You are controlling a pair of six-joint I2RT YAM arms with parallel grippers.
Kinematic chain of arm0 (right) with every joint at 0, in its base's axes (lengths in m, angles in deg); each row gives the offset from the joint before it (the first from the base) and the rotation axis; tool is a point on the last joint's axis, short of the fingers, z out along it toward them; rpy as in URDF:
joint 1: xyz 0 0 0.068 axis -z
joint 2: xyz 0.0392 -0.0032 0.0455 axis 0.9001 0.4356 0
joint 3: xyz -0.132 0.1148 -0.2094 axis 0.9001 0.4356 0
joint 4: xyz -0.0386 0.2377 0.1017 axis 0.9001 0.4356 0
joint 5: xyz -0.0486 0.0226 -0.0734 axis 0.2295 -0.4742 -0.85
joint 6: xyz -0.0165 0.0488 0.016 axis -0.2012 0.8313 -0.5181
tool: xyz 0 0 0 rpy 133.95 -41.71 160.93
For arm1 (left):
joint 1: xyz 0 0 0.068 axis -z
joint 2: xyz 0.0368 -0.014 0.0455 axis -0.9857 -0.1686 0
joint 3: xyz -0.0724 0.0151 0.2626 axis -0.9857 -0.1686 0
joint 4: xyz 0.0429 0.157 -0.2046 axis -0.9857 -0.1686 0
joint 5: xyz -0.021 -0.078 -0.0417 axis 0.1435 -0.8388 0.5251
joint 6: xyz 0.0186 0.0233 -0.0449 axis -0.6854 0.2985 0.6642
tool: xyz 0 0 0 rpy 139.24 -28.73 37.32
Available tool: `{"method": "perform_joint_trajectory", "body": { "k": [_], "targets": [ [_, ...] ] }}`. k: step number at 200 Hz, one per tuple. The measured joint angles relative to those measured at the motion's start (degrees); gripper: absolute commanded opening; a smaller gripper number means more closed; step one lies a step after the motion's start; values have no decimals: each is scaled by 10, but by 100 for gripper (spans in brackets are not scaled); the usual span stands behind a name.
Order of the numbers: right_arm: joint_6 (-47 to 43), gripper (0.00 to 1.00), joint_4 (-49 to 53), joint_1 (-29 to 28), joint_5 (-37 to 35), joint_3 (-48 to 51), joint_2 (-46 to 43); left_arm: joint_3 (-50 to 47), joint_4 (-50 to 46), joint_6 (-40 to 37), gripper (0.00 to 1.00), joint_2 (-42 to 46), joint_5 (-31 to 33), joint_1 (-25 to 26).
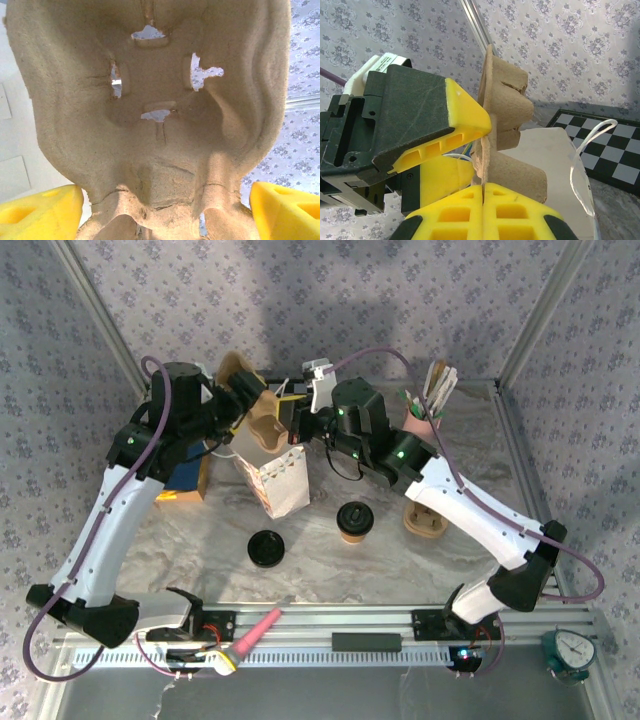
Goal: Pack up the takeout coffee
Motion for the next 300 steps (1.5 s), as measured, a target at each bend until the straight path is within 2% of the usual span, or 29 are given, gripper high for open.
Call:
{"method": "perform_joint_trajectory", "body": {
  "k": [72, 83, 94, 112, 167, 218, 265, 283, 300],
  "targets": [
    [-1, 0, 9, -1, -5, -9, 7, 5, 0, -7, 87, -9, 0, 0],
    [-2, 0, 10, -1, -5, -11, 8, 5, 0, -7, 93, -9, 0, 0],
    [-3, 0, 11, -2, -4, -11, 8, 5, 0, -7, 94, -9, 0, 0],
    [-5, 0, 11, -6, -4, -12, 8, 5, 0, -7, 87, -9, 0, 0],
    [-7, 0, 13, -7, -5, -13, 9, 5, 1, -5, 82, -9, 0, 0],
    [-7, 0, 13, -7, -5, -13, 10, 5, 1, -5, 81, -9, 0, -1],
    [-7, 9, 13, -6, -5, -13, 11, 5, 1, -5, 80, -9, 0, -3],
    [-5, 21, 13, -6, -5, -13, 11, 5, -1, -6, 80, -9, 0, -3],
    [-9, 23, 13, -6, -4, -13, 11, 5, -5, -7, 80, -9, 0, -3]
  ]
}}
